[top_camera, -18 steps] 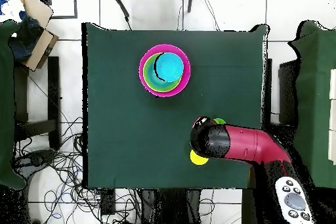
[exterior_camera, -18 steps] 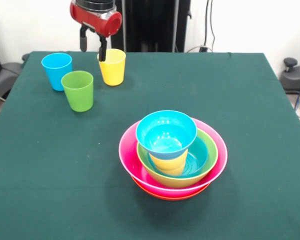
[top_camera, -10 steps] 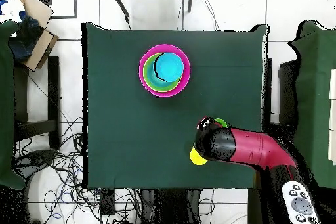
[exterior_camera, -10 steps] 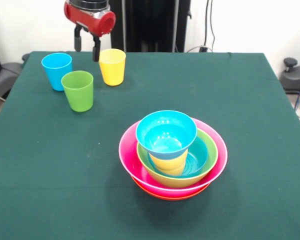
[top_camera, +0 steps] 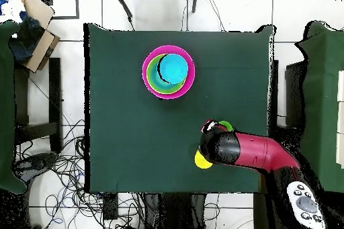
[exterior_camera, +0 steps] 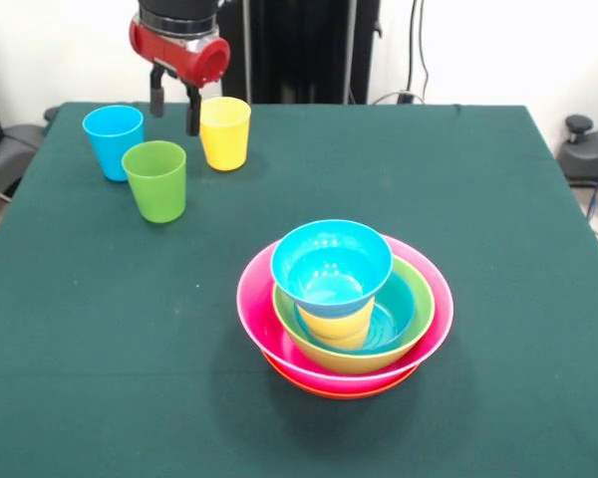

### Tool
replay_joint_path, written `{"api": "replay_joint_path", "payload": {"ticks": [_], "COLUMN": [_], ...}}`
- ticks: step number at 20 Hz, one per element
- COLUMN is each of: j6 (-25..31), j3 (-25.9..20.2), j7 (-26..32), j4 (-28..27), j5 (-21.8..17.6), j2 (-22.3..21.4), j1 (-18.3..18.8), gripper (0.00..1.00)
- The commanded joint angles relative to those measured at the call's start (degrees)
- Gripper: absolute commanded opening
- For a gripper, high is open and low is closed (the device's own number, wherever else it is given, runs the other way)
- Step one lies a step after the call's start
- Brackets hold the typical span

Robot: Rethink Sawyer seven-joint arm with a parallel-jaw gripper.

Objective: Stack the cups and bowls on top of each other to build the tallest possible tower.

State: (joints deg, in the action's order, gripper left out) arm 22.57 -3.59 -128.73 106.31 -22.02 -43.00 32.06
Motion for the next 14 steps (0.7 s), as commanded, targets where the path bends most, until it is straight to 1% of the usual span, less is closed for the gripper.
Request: {"api": "replay_joint_path", "payload": {"ticks": [1,2,8,12,14], "j6": [-4.3,-5.2,-7.7,-8.0,-9.3], "j3": [-0.5,0.0,-2.3,-3.5,-3.1], "j7": [0.5,0.4,1.9,2.2,1.8], "j4": [-0.5,-0.9,-2.3,-3.6,-4.8], "j5": [-6.2,-6.8,-8.1,-8.3,-8.9], "j2": [5.3,6.1,9.2,10.3,11.1], "j1": [-2.8,-2.9,0.0,0.5,0.0], "gripper": [1.0,1.0,1.0,1.0,1.0]}}
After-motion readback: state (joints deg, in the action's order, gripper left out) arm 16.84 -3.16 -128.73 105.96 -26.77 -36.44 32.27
